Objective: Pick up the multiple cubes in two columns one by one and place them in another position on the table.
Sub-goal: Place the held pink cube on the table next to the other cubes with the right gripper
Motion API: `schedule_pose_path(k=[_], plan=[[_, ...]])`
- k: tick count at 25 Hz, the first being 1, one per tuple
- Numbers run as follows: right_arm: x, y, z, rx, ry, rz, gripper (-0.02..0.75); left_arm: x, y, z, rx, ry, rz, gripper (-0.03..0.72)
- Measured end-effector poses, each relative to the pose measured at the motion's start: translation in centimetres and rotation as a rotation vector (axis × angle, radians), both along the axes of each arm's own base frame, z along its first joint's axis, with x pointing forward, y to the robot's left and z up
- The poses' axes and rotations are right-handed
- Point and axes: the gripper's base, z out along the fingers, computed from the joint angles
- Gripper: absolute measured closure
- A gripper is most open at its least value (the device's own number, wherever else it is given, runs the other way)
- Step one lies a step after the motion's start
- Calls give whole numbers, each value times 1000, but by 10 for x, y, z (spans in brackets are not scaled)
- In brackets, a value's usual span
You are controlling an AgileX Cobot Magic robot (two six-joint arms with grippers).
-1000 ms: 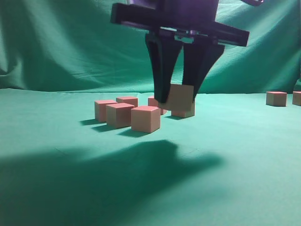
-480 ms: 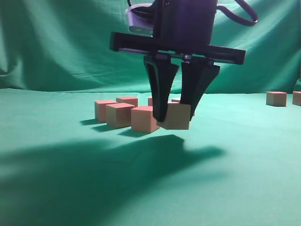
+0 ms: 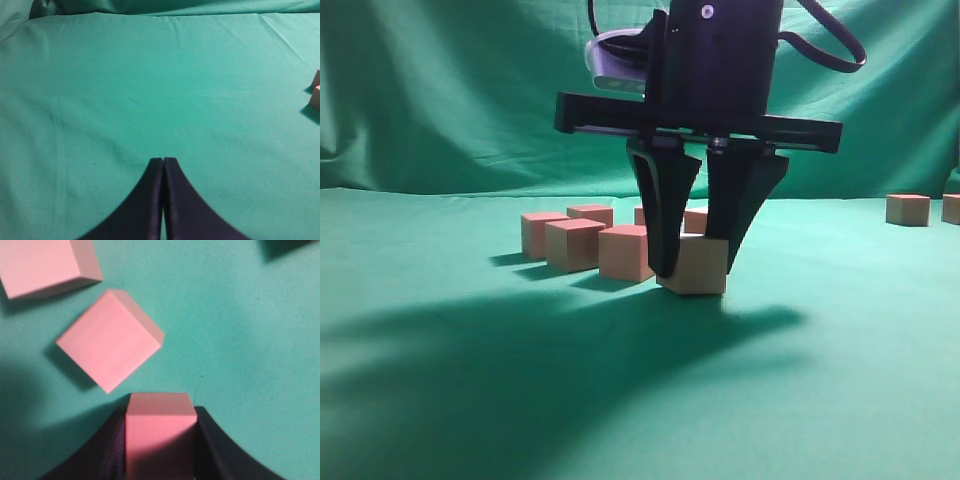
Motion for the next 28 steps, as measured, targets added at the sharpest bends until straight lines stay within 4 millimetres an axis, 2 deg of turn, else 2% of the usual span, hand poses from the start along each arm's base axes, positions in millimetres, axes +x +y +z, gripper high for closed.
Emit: schedule_pose_path(k=[7, 8, 14, 15, 17, 22, 24, 25, 28], plan=[[1, 0, -1, -9, -3, 6, 470, 0, 0, 0, 0, 0, 0, 688], [1, -1, -2, -15, -6, 10, 416, 0, 0, 0, 0, 0, 0, 688], [1, -2, -2, -24, -5, 13, 214, 0, 0, 0, 0, 0, 0, 688], [1, -2, -1, -24, -4, 13, 188, 0, 0, 0, 0, 0, 0, 688], [0, -3, 2, -25, -4, 13, 198, 0, 0, 0, 0, 0, 0, 688], [-6, -8, 24, -15, -23, 18, 198, 0, 0, 0, 0, 0, 0, 688], [-9, -10, 40, 5, -52, 23, 198, 0, 0, 0, 0, 0, 0, 688], [-10, -12, 47, 16, -68, 26, 158, 0, 0, 0, 0, 0, 0, 688], [-17, -21, 79, 46, -146, 37, 177, 0, 0, 0, 0, 0, 0, 688]])
